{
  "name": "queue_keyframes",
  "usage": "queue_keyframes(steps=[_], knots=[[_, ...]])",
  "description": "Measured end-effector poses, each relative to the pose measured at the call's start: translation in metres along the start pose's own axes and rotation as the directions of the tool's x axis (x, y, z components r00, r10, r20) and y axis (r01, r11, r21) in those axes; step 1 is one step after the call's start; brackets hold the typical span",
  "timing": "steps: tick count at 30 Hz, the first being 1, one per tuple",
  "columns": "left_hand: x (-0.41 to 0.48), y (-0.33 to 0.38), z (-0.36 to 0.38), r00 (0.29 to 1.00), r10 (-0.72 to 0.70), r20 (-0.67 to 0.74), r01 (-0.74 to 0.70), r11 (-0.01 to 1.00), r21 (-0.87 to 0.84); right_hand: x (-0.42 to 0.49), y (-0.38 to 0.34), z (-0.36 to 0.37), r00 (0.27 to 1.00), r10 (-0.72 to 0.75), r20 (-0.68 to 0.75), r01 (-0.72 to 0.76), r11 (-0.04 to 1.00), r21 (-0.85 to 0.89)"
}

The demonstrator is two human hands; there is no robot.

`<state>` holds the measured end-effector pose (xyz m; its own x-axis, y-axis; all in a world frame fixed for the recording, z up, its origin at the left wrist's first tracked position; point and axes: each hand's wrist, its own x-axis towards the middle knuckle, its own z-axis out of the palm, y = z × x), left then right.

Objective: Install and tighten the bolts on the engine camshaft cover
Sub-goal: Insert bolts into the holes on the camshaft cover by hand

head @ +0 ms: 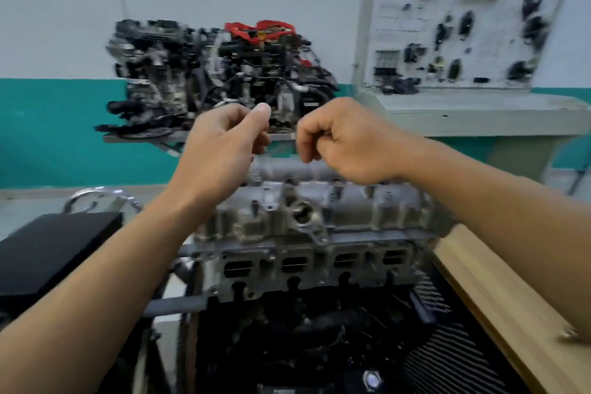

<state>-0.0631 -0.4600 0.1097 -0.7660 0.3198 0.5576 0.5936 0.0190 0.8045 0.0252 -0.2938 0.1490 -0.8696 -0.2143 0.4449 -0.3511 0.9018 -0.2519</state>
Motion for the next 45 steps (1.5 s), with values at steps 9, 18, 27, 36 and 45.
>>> queue_keyframes(steps=[9,18,27,36,45], knots=[[-0.072,0.081,0.219,0.756,0.205,0.621,-0.151,0.979,-0.140,-0.214,0.068,-0.098,0.868,0.447,-0.217,-0.465,0.885,-0.036],[-0.150,0.033,0.457,0.498,-0.034,0.867,-0.381,0.889,0.254,-0.451,0.117,-0.092,0.435,0.897,-0.075,-0.888,0.413,-0.203],[-0.100,-0.017,0.535,0.140,-0.035,0.990,-0.678,0.725,0.122,-0.435,0.220,-0.067,0.372,0.917,-0.146,-0.914,0.334,-0.230],[-0.110,-0.027,0.558,0.097,0.101,0.990,-0.529,0.848,-0.035,-0.408,0.327,-0.093,0.333,0.929,-0.161,-0.869,0.237,-0.434],[-0.119,-0.029,0.569,0.244,0.165,0.956,-0.567,0.824,0.003,-0.401,0.348,-0.083,0.203,0.968,0.149,-0.795,0.252,-0.551]])
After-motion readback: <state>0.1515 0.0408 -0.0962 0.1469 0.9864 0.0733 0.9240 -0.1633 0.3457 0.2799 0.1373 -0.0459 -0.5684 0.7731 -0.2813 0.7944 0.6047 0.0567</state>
